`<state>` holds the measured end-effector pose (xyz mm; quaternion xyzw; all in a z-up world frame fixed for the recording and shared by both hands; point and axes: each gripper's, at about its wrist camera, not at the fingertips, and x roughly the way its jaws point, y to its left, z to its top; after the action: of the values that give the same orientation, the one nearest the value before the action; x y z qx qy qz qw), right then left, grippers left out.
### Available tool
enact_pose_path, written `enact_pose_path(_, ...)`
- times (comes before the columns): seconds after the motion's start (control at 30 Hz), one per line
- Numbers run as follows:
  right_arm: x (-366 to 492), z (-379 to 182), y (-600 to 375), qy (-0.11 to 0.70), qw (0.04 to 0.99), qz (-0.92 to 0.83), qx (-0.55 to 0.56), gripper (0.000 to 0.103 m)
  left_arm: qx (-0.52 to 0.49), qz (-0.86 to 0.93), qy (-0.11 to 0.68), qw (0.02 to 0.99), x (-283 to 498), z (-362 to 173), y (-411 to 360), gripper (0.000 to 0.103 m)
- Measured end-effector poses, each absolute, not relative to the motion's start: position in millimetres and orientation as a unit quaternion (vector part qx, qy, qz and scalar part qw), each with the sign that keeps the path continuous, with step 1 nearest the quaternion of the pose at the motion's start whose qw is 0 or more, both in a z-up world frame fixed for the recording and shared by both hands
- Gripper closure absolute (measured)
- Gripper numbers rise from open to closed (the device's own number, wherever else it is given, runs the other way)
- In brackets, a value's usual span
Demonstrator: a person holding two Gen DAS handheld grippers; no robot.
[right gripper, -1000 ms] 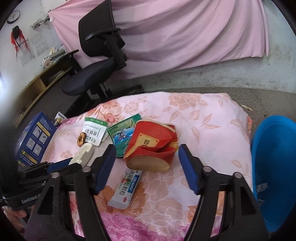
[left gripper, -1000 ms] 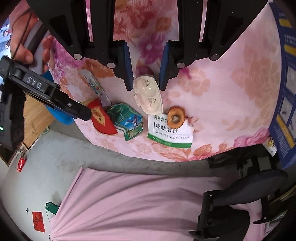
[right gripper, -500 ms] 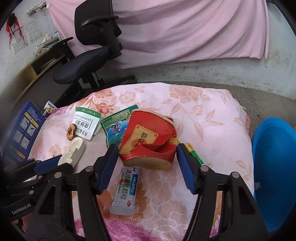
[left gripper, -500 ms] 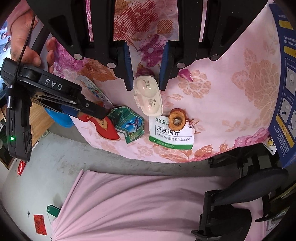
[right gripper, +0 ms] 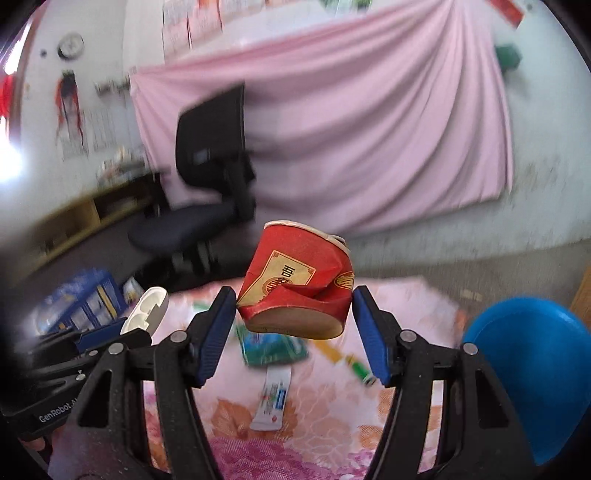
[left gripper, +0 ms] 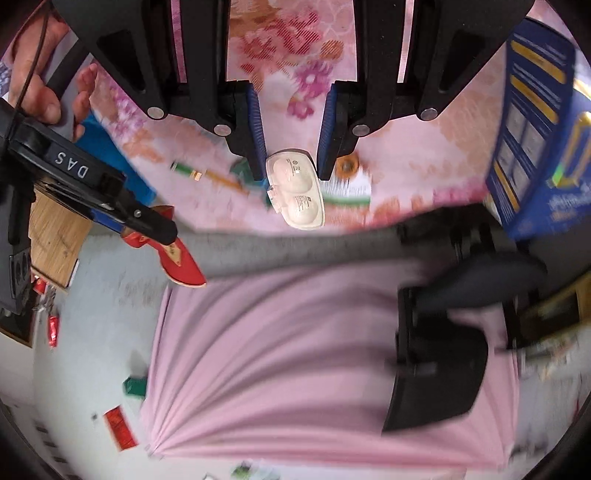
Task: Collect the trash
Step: 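Lift the white case and red cup and carry them over the blue basin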
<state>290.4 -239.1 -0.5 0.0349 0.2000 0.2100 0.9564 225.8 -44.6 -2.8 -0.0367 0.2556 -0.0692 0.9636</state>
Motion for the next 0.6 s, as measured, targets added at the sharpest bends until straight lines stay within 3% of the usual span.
enact_pose_path(0.3,243,50,-297,0.045,0.987,0.141,0.056,0.017,0.004,-0.107,0.115,0.988,203,55,-92,0.080)
enact_pose_path(0.6,224,69,-373,-0.006,0.993,0.063,0.095,0.017,0.024,-0.185,0.058,0.981,220,84,-170,0.080)
